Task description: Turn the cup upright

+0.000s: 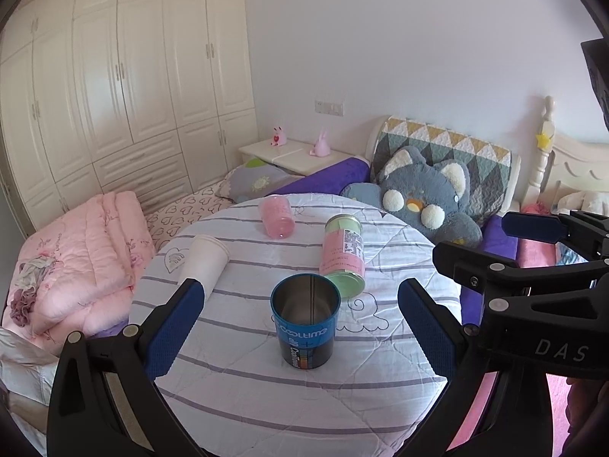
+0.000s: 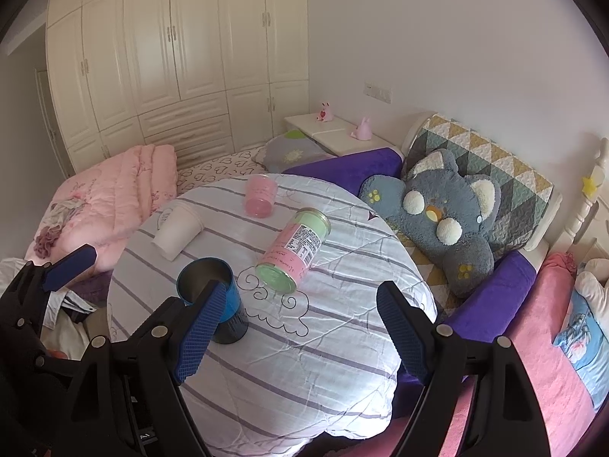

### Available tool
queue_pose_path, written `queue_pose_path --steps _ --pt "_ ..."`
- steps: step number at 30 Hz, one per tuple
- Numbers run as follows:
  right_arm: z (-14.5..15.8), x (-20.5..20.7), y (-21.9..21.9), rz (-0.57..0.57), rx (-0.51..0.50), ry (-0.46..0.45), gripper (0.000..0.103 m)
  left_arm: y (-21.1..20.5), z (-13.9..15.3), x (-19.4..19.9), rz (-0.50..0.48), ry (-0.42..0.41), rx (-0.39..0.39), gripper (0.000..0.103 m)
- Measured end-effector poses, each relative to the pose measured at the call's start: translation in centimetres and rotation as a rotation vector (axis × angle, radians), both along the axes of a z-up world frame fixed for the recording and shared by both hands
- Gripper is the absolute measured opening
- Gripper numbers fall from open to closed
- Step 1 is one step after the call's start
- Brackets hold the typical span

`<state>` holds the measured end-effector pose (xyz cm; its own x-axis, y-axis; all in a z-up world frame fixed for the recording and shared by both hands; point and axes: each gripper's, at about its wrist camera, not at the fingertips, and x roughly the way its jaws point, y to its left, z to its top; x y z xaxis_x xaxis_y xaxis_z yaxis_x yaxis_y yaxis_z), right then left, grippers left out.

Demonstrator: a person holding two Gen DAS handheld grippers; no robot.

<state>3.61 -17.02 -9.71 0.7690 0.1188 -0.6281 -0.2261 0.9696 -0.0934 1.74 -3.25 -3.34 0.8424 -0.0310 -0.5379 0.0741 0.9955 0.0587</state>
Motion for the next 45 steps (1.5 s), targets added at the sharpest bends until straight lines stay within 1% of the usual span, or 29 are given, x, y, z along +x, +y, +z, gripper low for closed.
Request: queue_pose_path --steps 32,45 --pt "-0.3 0.24 0.55 0.013 -0.001 0.015 0.083 0.09 -0.1 0.13 0.01 0.003 0.006 0.103" --pt "-0.36 0.28 0.59 0.015 0.0 0.018 0.083 -0.07 -0.74 0.44 0.007 0.007 0.012 0.103"
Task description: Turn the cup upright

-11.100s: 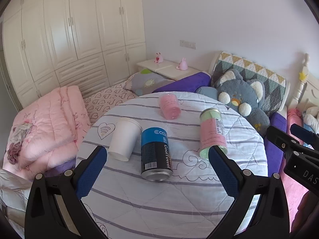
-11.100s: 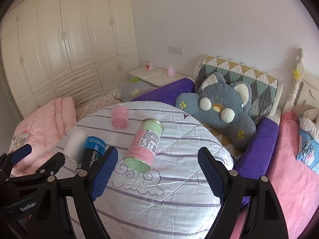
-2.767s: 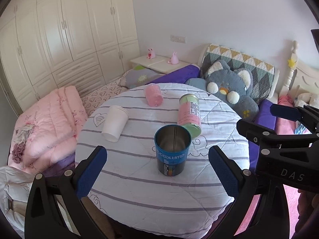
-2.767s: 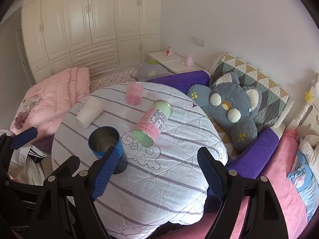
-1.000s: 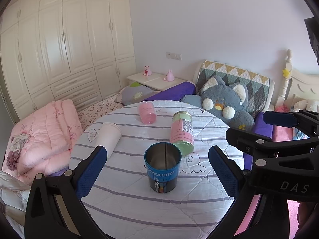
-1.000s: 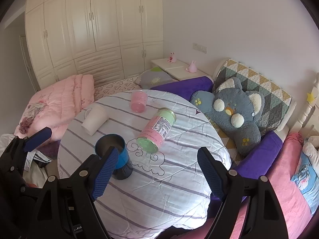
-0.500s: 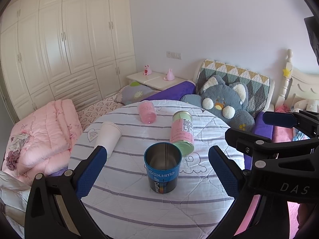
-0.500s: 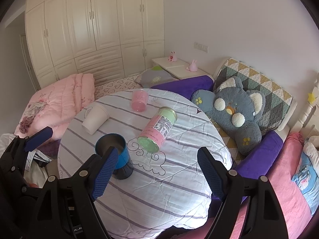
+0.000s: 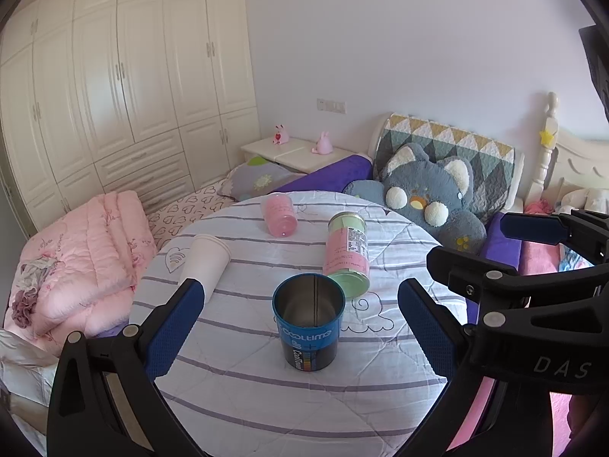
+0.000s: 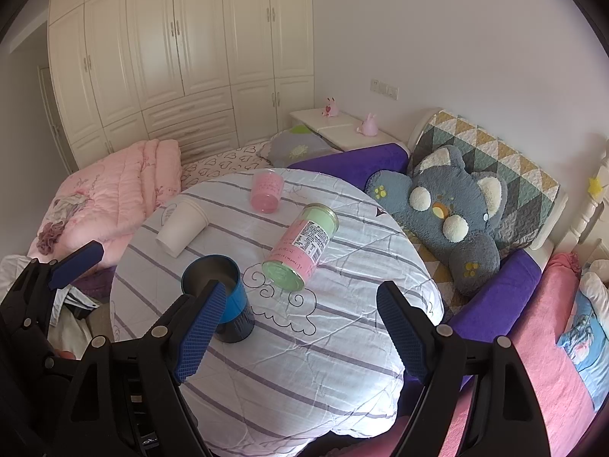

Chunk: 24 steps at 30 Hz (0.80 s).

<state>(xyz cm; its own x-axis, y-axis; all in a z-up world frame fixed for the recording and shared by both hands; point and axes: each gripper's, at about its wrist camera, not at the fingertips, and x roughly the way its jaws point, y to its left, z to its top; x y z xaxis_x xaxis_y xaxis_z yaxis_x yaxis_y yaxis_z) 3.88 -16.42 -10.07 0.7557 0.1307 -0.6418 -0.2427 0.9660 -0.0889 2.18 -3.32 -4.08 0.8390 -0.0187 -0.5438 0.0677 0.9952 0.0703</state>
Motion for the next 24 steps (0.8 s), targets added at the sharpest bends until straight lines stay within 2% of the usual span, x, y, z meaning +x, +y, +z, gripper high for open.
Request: queue_pose_path --steps 24 --pt "-0.22 0.48 0.12 0.008 0.001 0.013 0.083 0.05 -0.24 0.5 -0.003 0.016 0.001 0.103"
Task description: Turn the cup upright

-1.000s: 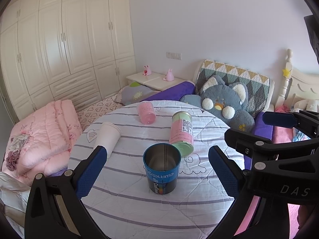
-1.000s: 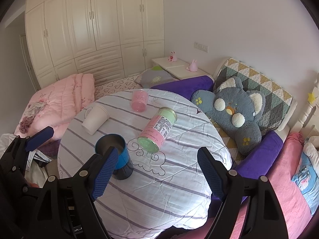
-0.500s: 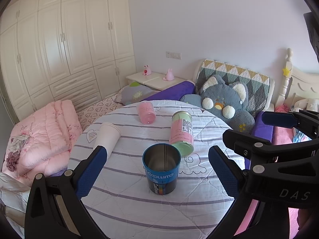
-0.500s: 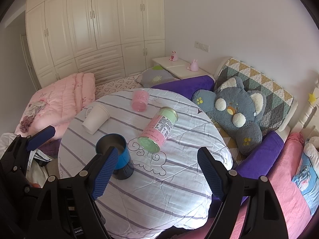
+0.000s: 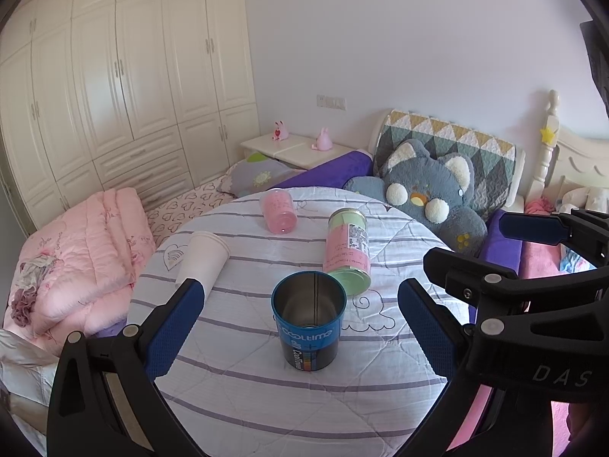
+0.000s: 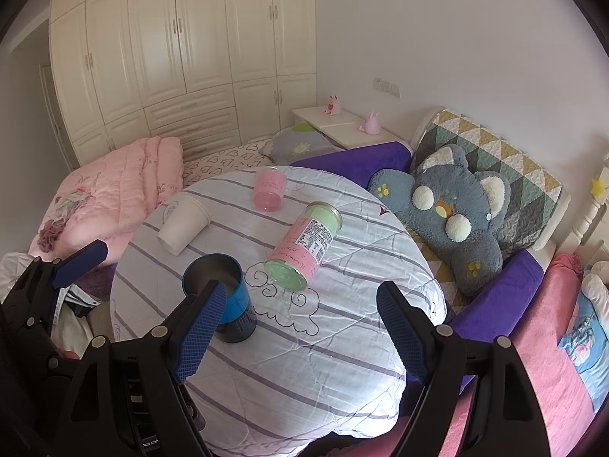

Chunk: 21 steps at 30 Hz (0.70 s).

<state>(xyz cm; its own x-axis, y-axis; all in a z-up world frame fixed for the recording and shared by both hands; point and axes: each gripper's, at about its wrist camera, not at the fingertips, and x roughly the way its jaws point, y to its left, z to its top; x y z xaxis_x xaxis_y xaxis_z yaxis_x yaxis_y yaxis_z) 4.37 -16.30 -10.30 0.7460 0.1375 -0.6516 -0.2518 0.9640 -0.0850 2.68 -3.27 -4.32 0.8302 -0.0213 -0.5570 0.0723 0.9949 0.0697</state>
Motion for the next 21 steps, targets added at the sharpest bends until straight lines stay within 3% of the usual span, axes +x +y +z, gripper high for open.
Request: queue_pose_path --steps 21 --pt "-0.58 0.47 0.13 0.009 -0.003 0.011 0.083 0.05 -0.23 0.18 0.002 0.003 0.0 0.103"
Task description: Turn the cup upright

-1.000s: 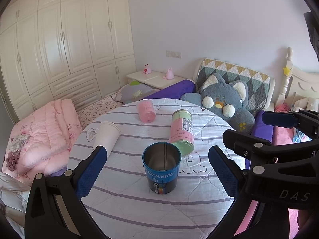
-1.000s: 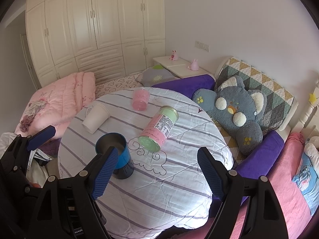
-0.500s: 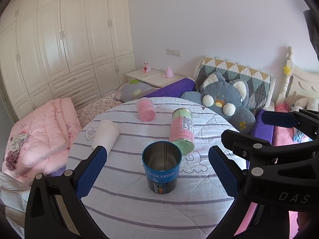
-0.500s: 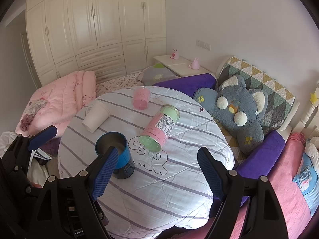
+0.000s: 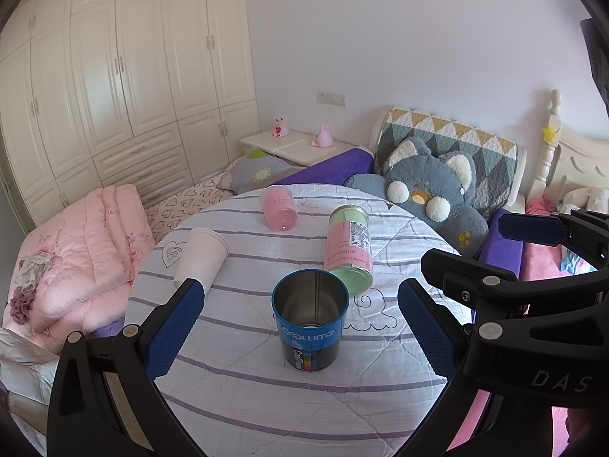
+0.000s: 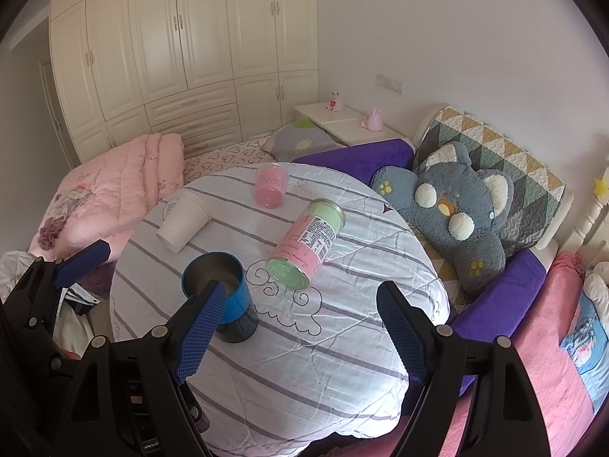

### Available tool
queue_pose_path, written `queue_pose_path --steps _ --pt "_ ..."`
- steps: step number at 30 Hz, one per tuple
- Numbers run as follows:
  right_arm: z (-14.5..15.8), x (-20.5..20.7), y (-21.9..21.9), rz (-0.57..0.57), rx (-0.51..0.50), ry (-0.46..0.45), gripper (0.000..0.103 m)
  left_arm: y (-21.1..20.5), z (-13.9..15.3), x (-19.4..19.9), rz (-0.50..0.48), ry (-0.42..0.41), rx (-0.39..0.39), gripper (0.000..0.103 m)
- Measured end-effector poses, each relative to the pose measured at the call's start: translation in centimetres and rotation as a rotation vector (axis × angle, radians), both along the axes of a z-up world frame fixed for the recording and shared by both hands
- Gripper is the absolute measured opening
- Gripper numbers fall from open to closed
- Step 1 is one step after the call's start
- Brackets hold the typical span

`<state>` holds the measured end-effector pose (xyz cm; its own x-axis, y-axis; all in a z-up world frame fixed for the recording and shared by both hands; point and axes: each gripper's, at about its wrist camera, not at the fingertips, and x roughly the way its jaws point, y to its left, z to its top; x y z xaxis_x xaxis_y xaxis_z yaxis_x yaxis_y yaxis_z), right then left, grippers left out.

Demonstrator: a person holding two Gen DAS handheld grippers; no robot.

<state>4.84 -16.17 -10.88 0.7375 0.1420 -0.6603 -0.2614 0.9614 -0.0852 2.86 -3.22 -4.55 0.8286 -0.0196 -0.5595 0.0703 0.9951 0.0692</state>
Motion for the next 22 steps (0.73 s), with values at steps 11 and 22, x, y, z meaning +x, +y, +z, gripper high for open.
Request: queue_pose_path --steps 11,22 --pt "0.0 0.0 0.1 0.0 0.001 0.001 0.083 0.0 -0.3 0.0 0.005 -0.009 0.004 0.103" --pt "-0.7 0.8 0.2 0.008 0.0 0.028 0.083 0.2 -1.4 0.5 0.003 0.006 0.023 0.103"
